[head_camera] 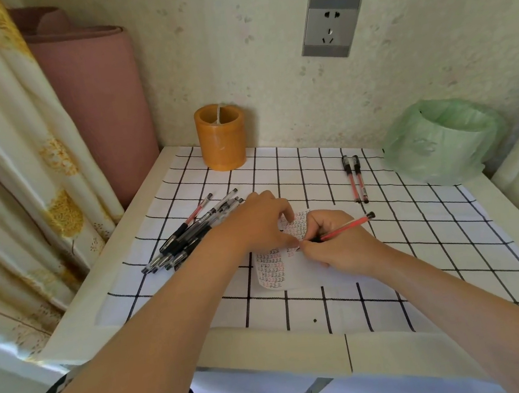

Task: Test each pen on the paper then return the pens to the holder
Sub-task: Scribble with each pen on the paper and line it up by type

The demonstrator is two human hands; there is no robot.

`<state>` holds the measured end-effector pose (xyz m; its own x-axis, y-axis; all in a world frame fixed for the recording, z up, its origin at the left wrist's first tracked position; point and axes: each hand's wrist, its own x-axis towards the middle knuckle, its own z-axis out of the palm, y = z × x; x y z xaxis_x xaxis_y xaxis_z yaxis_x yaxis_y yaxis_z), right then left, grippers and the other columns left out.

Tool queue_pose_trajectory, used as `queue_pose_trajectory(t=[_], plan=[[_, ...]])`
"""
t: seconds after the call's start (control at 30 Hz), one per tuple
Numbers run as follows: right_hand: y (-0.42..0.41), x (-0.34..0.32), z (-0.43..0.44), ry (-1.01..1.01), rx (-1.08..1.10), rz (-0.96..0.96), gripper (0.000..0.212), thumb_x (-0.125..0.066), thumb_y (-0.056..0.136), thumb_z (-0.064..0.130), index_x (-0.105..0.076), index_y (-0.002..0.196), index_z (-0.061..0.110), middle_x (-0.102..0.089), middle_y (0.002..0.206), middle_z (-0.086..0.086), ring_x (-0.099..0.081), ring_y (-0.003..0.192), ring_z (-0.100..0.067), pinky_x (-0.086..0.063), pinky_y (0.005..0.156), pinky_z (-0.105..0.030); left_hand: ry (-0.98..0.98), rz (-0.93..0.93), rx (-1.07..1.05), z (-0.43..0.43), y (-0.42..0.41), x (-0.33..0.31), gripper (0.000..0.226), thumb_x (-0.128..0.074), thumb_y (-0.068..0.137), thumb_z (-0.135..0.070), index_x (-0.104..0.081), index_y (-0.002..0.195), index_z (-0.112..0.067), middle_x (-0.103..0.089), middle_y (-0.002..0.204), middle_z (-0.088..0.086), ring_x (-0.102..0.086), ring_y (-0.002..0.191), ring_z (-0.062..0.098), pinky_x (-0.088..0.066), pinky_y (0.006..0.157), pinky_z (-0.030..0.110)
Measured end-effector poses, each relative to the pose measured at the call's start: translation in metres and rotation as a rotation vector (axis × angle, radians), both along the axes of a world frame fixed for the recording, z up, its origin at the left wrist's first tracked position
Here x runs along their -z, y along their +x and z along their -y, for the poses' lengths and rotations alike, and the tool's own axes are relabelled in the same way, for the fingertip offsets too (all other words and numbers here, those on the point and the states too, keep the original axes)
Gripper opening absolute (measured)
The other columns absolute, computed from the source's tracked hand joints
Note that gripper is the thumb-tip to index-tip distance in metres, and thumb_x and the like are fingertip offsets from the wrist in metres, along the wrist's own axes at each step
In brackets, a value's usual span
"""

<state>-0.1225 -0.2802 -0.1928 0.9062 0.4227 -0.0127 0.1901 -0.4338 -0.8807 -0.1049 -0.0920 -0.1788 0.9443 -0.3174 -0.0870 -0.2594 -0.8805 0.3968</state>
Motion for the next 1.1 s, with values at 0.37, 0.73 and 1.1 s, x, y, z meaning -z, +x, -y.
queue_pose_trajectory(t=[0.37,0.73,1.1], plan=[[0.0013,0.0006,-0.0040,-0.038,-0.054,0.091,0.021,-0.069,0.076,-0.002,-0.053,0.065,0.005,-0.053,0.058,0.005,-0.041,0.049,-0.004,-0.033,0.046,-0.017,-0.039,-0.014,-0.015,0.0005,-0.0001,0.0008,0.043,-0.077,0.075,-0.048,-0.058,0.112,-0.034,-0.047,0.111,-0.005,-0.038,0.116,0.016,-0.044,0.098,0.042],[0.0009,0.0050,-0.0011,-0.007,-0.061,0.127,0.021,-0.069,0.075,0.000,-0.050,0.067,0.002,-0.051,0.060,-0.001,-0.041,0.053,-0.008,-0.033,0.048,-0.023,-0.038,-0.007,-0.014,0.0000,0.0004,0.0032,0.048,-0.078,0.075,-0.050,-0.058,0.116,-0.034,-0.045,0.110,-0.007,-0.038,0.116,0.017,-0.043,0.097,0.039],[0.0020,0.0058,0.0002,-0.008,-0.094,0.102,0.022,-0.070,0.076,-0.001,-0.051,0.066,0.002,-0.051,0.059,0.001,-0.041,0.053,-0.011,-0.034,0.049,-0.026,-0.038,-0.009,-0.019,0.0004,0.0009,0.0030,0.048,-0.078,0.075,-0.051,-0.058,0.115,-0.035,-0.045,0.112,-0.008,-0.037,0.117,0.016,-0.042,0.097,0.037]])
